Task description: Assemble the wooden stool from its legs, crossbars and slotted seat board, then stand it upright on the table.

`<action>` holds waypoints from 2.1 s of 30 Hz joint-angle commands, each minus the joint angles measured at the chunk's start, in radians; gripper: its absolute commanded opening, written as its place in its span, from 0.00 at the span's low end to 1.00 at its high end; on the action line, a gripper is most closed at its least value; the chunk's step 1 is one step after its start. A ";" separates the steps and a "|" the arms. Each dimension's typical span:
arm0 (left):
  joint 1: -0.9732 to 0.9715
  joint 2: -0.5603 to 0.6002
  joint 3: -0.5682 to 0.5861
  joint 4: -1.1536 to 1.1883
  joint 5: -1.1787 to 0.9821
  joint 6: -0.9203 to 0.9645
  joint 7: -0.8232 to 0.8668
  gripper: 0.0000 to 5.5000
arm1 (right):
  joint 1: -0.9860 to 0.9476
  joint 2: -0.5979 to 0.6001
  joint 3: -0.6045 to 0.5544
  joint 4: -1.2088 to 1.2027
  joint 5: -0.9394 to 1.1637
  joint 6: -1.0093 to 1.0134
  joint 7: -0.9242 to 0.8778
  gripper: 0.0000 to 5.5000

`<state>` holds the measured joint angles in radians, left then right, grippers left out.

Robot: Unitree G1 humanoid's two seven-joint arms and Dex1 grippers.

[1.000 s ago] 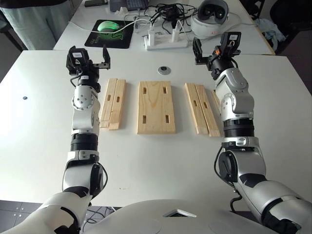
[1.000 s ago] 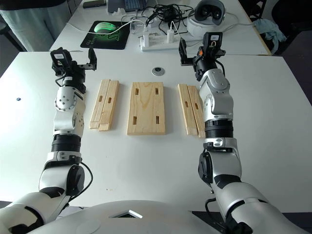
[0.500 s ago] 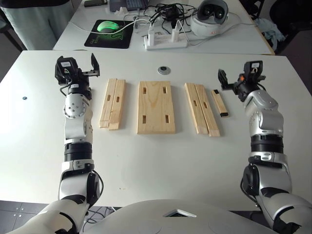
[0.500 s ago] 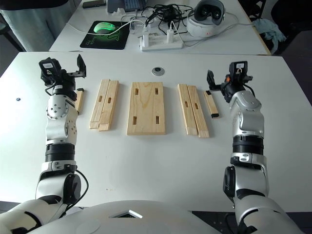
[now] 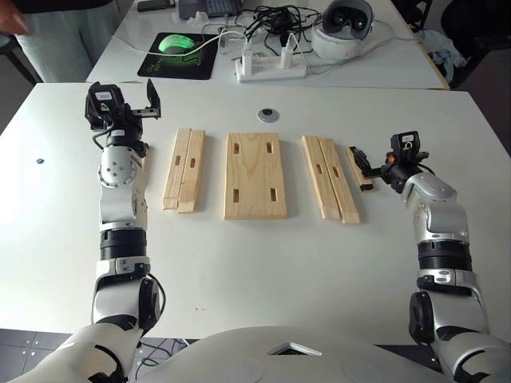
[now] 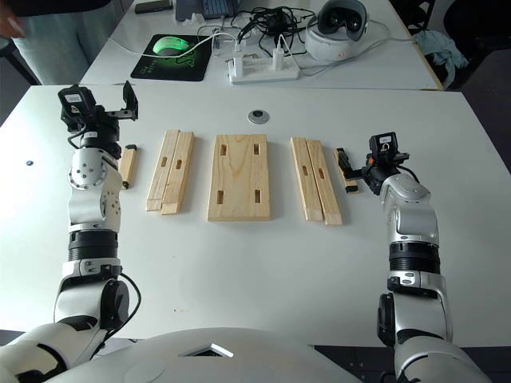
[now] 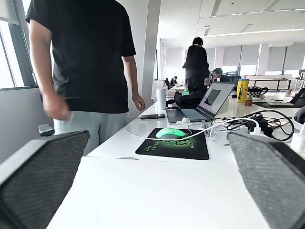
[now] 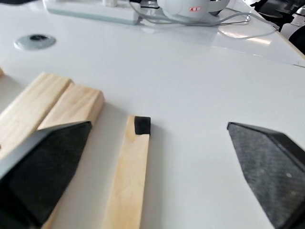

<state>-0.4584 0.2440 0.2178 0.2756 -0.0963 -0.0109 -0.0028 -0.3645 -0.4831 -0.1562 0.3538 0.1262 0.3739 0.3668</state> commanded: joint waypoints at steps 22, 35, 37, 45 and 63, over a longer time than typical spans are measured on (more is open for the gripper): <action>0.016 0.005 0.019 -0.023 -0.001 0.020 0.010 0.98 | 0.023 -0.015 0.163 0.068 -0.090 0.192 0.067 0.85; 0.000 0.018 0.035 -0.007 -0.004 0.015 0.005 0.98 | -0.001 0.001 0.103 0.082 0.020 0.485 0.092 0.50; -0.002 0.021 0.038 -0.012 -0.005 0.018 0.004 0.98 | 0.005 -0.005 0.111 0.079 0.014 0.491 0.086 0.45; -0.020 0.030 0.042 -0.014 -0.008 0.023 -0.004 0.98 | 0.014 -0.024 0.131 0.097 -0.019 0.441 0.046 0.25; -0.098 -0.005 0.120 -0.026 -0.370 0.224 -0.228 0.98 | -0.058 0.050 -0.033 -0.112 0.035 -0.112 -0.045 0.24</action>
<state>-0.5135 0.2513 0.3207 0.2840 -0.3738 0.1297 -0.1872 -0.3851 -0.4456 -0.2208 0.3207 0.1802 0.3599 0.3169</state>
